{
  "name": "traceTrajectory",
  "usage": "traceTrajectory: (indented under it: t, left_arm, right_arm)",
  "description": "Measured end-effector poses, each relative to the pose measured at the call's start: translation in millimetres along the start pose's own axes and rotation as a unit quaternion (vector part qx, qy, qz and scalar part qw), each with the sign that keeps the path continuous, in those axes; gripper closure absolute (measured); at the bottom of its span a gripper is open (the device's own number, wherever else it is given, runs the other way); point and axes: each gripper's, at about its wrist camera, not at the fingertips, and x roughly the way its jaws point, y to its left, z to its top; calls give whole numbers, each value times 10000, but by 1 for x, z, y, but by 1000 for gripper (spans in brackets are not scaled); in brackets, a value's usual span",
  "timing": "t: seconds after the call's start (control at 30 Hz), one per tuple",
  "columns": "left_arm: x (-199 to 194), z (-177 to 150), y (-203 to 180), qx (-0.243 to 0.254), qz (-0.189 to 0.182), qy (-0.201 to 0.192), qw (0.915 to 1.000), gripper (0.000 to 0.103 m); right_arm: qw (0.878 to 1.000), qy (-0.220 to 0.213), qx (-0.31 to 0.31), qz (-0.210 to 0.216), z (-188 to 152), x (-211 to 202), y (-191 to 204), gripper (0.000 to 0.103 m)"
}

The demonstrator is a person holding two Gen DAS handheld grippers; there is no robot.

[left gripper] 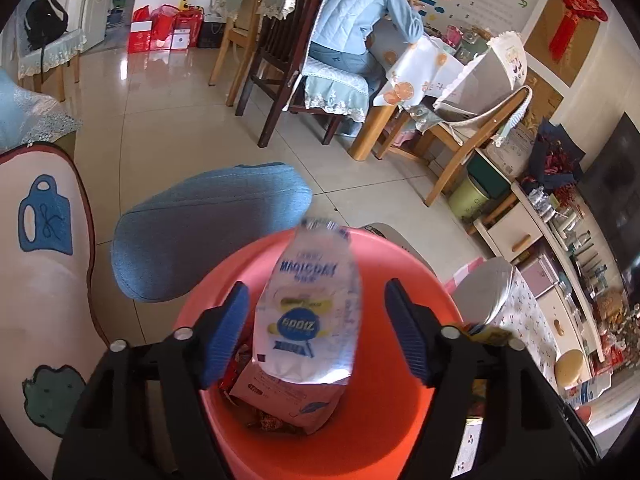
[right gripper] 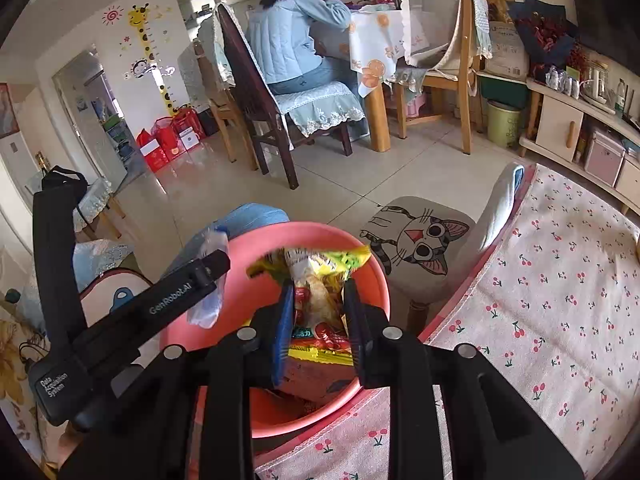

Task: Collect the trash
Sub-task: 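Drop the pouch into the pink bucket while the right tool drops the snack bag, then withdraw both open tools from the bucket back over the table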

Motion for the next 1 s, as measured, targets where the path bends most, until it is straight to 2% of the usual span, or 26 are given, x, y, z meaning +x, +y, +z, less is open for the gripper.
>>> traceTrajectory:
  t: [0.03, 0.07, 0.1, 0.17, 0.2, 0.27, 0.4, 0.53, 0.63, 0.7, 0.83, 1.0]
  left_arm:
    - [-1, 0, 1, -19, 37, -32, 10000, 20]
    - [-1, 0, 1, -13, 47, -61, 10000, 18]
    - [-1, 1, -1, 13, 63, -88, 9999, 16]
    - [-2, 0, -4, 62, 104, -190, 9997, 15]
    - [-3, -1, -6, 76, 70, -262, 9996, 15]
    - [-5, -4, -12, 154, -120, -346, 9992, 15]
    - [-16, -14, -31, 468, -669, -729, 9940, 15]
    - [-31, -31, -56, 947, -1260, -1103, 9813, 14]
    - [-40, -46, -75, 1229, -1549, -1253, 9722, 12]
    - [-44, -55, -84, 1309, -1829, -1208, 9668, 10]
    - [-55, -75, -106, 1774, -1888, -1204, 9583, 10]
    - [-65, -105, -134, 2438, -1718, -901, 9502, 10]
  right_arm:
    - [9999, 35, 107, 55, -1, 1, -4, 60]
    - [9997, 21, 233, 99, -2, 0, -8, 44]
    - [9994, -51, 349, 63, -3, -5, -13, 33]
    - [9986, -255, 459, 15, -7, -19, -20, 26]
    - [9982, -343, 491, -48, -9, -27, -25, 19]
    - [9968, -513, 576, -202, -15, -44, -33, 14]
    - [9933, -738, 768, -448, -31, -76, -50, 11]
    - [9893, -953, 838, -715, -52, -104, -65, 11]
    - [9849, -1170, 717, -1058, -67, -122, -74, 9]
    - [9806, -1363, 594, -1279, -79, -135, -78, 6]
    - [9741, -1554, 478, -1574, -100, -157, -86, 5]
    - [9693, -1600, 603, -1765, -119, -180, -103, 5]
